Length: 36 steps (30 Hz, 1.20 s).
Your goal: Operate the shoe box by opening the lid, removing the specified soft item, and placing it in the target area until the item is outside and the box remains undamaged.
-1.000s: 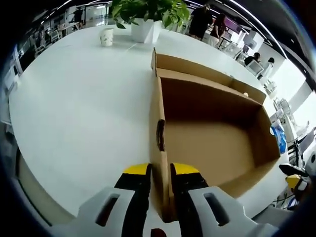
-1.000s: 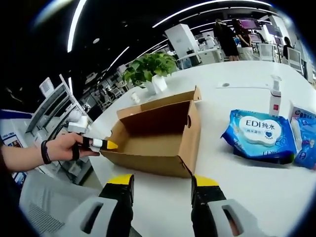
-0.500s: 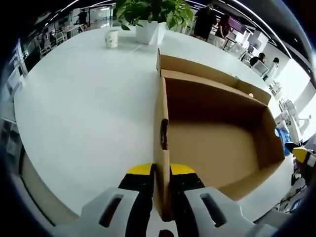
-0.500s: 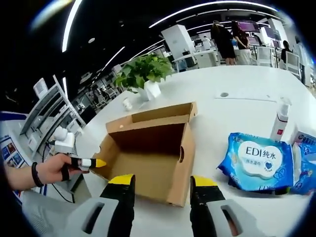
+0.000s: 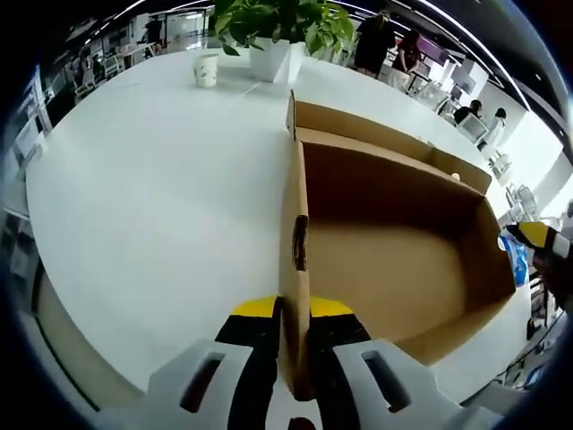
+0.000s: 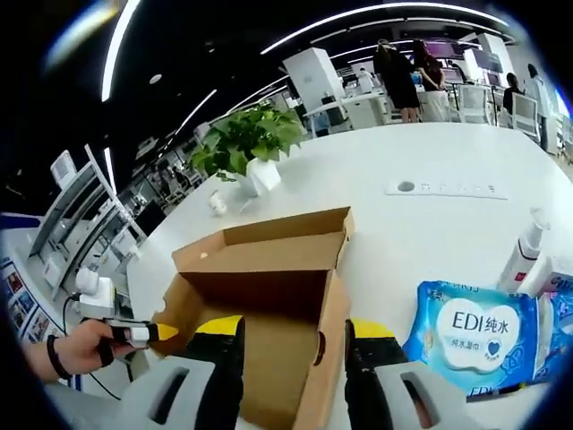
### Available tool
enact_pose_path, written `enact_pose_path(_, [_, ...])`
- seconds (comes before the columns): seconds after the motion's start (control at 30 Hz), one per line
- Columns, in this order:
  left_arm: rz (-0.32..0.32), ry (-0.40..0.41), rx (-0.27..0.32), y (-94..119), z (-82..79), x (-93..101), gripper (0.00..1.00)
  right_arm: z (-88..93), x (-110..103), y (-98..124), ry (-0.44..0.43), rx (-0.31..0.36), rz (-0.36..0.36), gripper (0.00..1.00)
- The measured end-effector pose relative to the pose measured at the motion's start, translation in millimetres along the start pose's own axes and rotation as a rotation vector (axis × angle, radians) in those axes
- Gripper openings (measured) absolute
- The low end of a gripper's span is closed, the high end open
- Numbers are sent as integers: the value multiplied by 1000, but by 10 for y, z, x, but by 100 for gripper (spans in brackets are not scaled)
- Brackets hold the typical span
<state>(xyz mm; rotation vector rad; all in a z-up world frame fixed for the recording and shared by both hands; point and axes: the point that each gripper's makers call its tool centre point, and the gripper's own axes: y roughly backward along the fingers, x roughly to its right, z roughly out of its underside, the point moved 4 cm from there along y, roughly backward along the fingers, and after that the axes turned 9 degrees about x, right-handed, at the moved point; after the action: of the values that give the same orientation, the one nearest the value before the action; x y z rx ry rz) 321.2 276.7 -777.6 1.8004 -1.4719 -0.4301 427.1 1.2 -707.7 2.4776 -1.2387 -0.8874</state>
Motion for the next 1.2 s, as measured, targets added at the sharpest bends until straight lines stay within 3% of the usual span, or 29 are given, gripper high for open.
enact_pose_path(0.33, [1,7,2,-4,-1,-4,8,-214,39,-102,4,14,2,42])
enact_pose_path(0.87, [1,23,6,-6,3,-10,8,-366,73,-296,-13,16,8,42])
enact_pose_path(1.2, [7,35,8,-6,5,-11,9,-499,381,-618,-55,25,30,41])
